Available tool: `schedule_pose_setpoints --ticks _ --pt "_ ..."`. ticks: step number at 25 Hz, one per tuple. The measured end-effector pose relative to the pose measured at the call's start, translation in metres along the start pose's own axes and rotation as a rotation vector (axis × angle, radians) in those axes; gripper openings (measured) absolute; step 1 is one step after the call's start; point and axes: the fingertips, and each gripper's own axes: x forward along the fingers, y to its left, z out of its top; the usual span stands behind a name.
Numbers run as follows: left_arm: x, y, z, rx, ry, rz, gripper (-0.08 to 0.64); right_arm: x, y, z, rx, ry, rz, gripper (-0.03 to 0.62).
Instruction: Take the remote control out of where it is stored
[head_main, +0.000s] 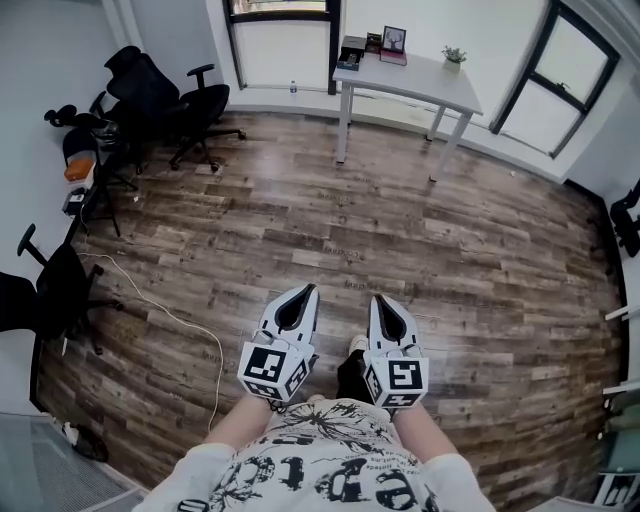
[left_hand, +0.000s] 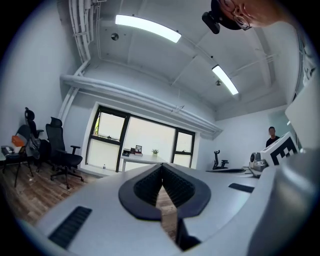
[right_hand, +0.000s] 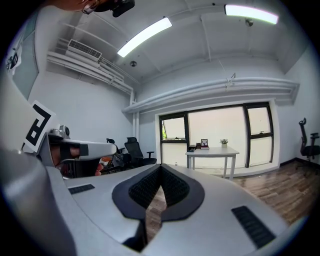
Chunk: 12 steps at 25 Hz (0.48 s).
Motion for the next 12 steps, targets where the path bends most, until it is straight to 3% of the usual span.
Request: schedule_pose_setpoints --ticks 12 --pt "0.168 0.025 0.027 0.015 -0.010 0.075 0.011 0.132 -0.115 0.036 0.016 -0.032 0.103 0.002"
